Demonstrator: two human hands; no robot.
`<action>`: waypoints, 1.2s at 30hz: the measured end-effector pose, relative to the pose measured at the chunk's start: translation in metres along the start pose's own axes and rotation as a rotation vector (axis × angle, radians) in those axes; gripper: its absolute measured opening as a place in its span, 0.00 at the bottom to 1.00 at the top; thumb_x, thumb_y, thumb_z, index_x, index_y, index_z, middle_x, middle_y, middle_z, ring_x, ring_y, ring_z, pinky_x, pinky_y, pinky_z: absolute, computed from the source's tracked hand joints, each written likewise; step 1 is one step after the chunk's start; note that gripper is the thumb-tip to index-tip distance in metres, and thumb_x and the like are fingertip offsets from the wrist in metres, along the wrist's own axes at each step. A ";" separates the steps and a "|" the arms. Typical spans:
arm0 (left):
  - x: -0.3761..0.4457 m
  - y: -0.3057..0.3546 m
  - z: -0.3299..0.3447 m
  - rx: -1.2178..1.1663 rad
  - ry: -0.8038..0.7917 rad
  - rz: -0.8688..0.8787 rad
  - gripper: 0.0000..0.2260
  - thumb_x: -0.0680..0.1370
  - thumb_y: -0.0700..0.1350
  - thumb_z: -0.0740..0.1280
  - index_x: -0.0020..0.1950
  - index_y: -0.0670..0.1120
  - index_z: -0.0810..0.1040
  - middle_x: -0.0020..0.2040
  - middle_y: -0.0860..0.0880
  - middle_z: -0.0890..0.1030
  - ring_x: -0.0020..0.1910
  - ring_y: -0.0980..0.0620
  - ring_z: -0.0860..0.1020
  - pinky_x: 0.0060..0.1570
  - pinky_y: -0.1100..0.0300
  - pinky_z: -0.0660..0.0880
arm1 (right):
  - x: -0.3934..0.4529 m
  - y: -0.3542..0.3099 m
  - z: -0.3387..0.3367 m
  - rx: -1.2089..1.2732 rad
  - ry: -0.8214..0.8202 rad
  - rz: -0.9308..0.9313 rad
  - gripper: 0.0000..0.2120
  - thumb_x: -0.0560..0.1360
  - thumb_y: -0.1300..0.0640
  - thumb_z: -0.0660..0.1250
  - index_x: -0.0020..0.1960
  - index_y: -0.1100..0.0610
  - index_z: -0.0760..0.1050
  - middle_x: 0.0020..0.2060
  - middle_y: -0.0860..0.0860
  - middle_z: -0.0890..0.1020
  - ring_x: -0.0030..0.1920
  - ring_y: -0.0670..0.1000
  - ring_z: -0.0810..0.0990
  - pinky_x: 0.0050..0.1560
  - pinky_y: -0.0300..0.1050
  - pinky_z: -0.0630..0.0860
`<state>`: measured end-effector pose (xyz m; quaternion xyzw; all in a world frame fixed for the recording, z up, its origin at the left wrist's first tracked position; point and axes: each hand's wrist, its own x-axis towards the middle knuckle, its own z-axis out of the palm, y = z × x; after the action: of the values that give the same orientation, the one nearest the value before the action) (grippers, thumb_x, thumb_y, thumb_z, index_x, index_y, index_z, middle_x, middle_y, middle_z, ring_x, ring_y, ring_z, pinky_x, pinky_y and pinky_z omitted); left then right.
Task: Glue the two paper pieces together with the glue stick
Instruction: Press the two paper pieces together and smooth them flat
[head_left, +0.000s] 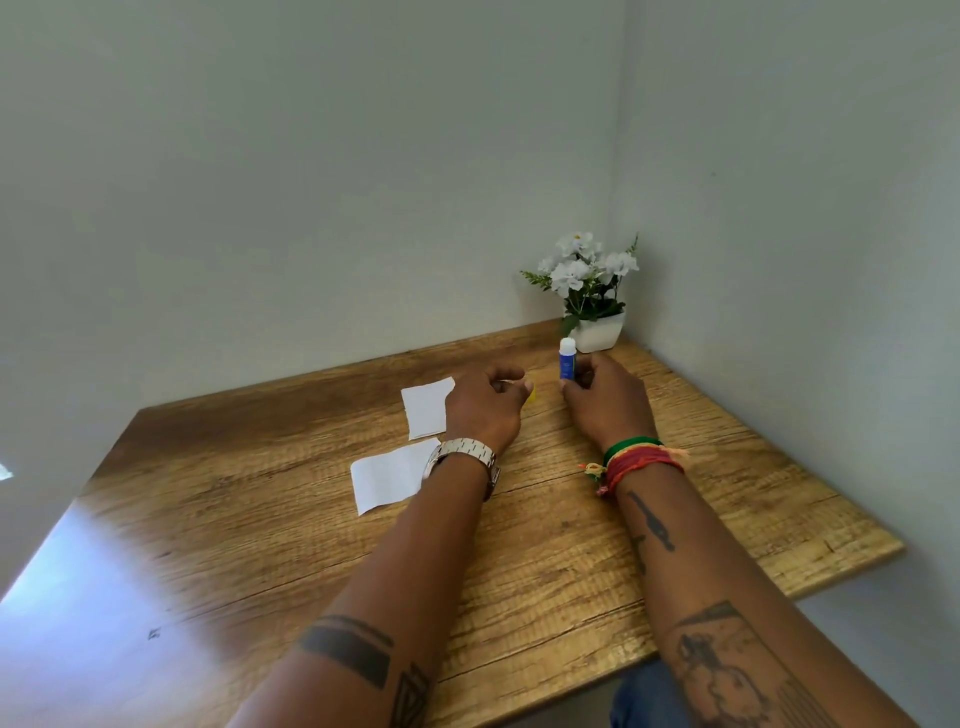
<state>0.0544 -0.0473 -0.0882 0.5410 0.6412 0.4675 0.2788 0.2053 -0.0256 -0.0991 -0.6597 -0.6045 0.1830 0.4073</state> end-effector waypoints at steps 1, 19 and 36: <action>0.000 -0.002 0.000 0.031 -0.009 0.007 0.07 0.76 0.53 0.74 0.52 0.56 0.84 0.45 0.56 0.83 0.44 0.60 0.79 0.39 0.64 0.72 | 0.001 0.000 0.001 -0.068 -0.005 0.022 0.16 0.78 0.52 0.71 0.64 0.54 0.80 0.58 0.53 0.85 0.62 0.57 0.80 0.61 0.49 0.76; -0.018 -0.007 -0.064 0.066 0.140 0.016 0.06 0.77 0.52 0.71 0.42 0.53 0.82 0.39 0.56 0.84 0.39 0.58 0.81 0.36 0.62 0.72 | -0.028 -0.021 -0.002 -0.245 0.018 0.240 0.25 0.75 0.54 0.72 0.68 0.61 0.69 0.63 0.63 0.77 0.65 0.64 0.75 0.60 0.55 0.75; 0.006 -0.038 -0.100 0.841 -0.039 0.161 0.10 0.80 0.48 0.64 0.52 0.51 0.86 0.54 0.46 0.84 0.51 0.43 0.81 0.43 0.56 0.74 | -0.020 -0.114 0.081 -0.184 -0.301 0.125 0.13 0.76 0.52 0.69 0.54 0.61 0.83 0.55 0.58 0.85 0.55 0.59 0.84 0.43 0.43 0.72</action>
<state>-0.0499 -0.0702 -0.0805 0.6646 0.7263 0.1754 0.0086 0.0682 -0.0263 -0.0662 -0.6956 -0.6306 0.2486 0.2380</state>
